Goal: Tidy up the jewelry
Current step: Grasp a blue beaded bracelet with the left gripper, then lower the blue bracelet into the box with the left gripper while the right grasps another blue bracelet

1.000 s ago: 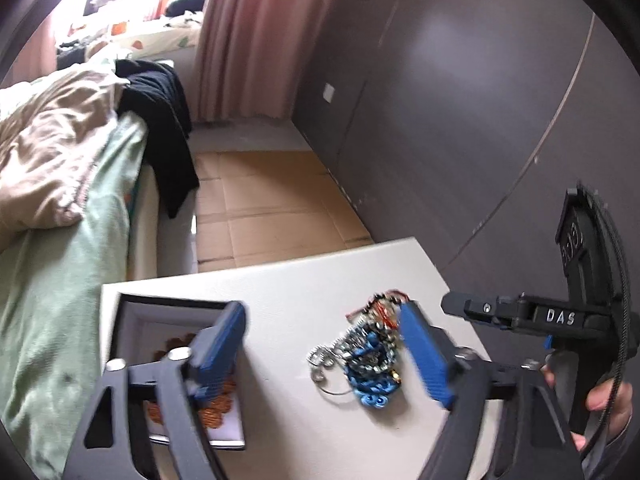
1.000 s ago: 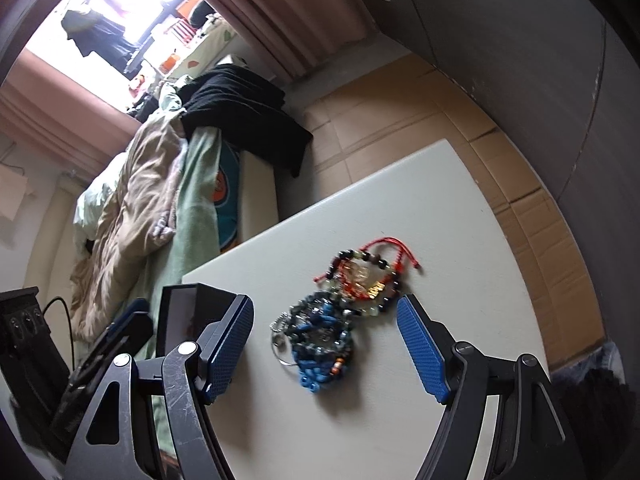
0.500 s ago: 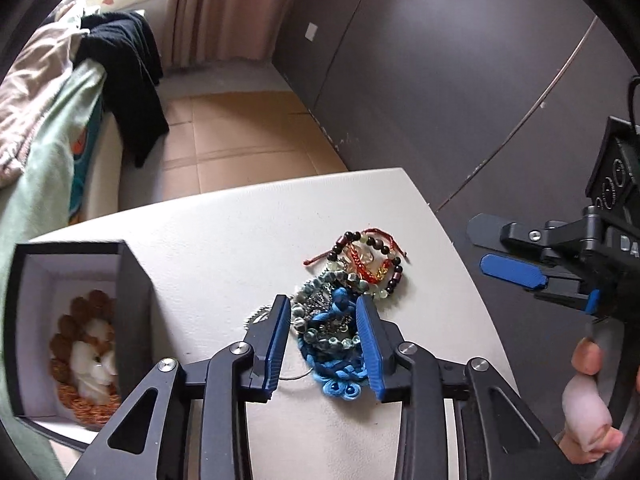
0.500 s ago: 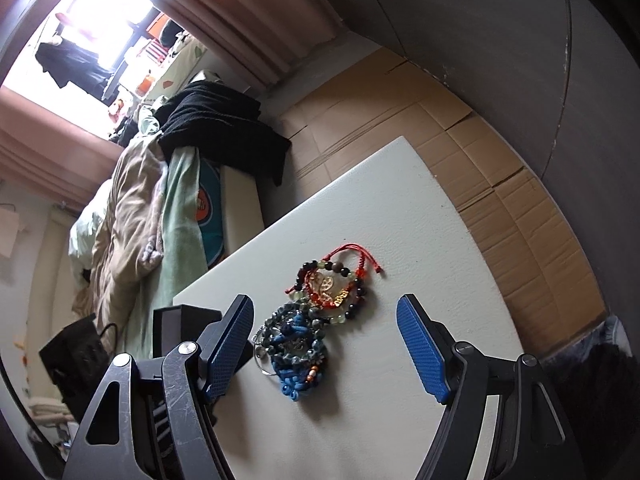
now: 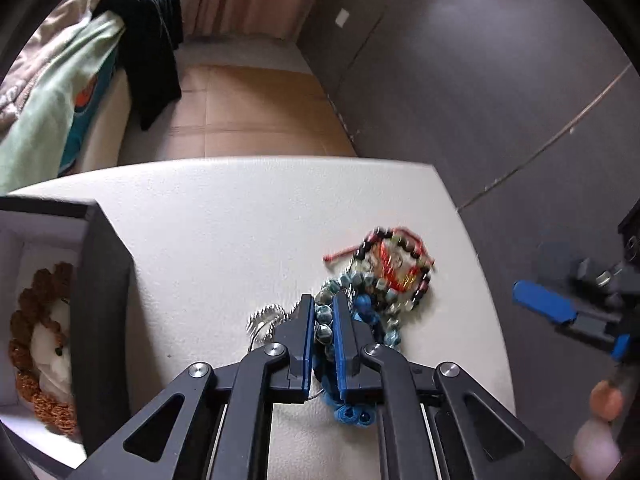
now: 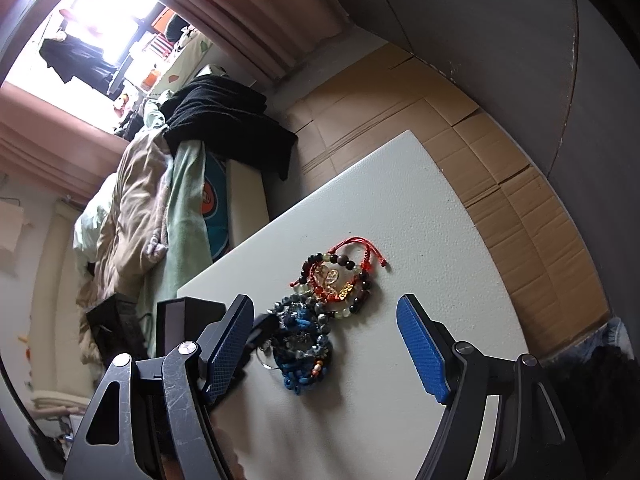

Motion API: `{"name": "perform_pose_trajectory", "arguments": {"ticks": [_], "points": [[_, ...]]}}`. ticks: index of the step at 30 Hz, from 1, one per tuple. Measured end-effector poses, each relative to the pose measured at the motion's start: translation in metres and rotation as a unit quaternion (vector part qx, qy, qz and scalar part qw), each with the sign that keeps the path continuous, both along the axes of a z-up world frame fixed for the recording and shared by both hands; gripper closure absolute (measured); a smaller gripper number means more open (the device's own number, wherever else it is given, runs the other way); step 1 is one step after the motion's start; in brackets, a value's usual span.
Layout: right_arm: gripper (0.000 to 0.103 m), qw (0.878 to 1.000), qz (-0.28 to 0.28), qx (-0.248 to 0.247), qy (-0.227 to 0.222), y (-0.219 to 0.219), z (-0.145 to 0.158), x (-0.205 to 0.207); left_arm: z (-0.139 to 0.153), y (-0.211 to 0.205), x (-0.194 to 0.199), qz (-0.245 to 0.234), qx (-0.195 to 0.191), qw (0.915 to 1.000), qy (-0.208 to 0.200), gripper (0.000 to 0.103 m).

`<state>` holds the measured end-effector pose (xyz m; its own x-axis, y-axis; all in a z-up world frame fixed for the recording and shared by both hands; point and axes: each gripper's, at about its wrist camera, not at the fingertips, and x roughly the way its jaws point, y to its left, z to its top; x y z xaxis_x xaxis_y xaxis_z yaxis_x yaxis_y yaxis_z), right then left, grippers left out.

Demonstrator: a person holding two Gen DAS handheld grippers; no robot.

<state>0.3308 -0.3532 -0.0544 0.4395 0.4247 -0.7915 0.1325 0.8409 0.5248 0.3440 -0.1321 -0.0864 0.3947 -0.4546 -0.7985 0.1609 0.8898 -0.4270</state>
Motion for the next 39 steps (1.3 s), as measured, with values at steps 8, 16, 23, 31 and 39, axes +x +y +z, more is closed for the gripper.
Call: {"name": "perform_pose_trajectory", "arguments": {"ticks": [8, 16, 23, 31, 39], "points": [[0.029, 1.000, 0.007, 0.006, 0.008, 0.009, -0.005, 0.002, 0.035, 0.010, -0.009, -0.013, -0.058, 0.9979, -0.026, 0.094], [0.043, 0.999, 0.038, 0.013, 0.030, 0.037, -0.018, 0.002, 0.072, 0.035, -0.020, 0.000, -0.079, 0.9946, -0.067, 0.094], [0.055, 0.995, 0.067, -0.039, 0.060, 0.066, -0.037, -0.001, 0.079, 0.063, -0.028, 0.013, -0.075, 0.9944, -0.072, 0.094], [0.058, 0.992, 0.065, -0.060, 0.086, 0.079, -0.056, 0.004, 0.094, 0.093, -0.041, 0.027, -0.074, 0.9933, -0.085, 0.094], [0.089, 0.996, 0.054, -0.042, 0.062, 0.085, -0.049, 0.006, 0.103, 0.123, -0.054, 0.049, -0.067, 0.9913, -0.102, 0.094]]}}
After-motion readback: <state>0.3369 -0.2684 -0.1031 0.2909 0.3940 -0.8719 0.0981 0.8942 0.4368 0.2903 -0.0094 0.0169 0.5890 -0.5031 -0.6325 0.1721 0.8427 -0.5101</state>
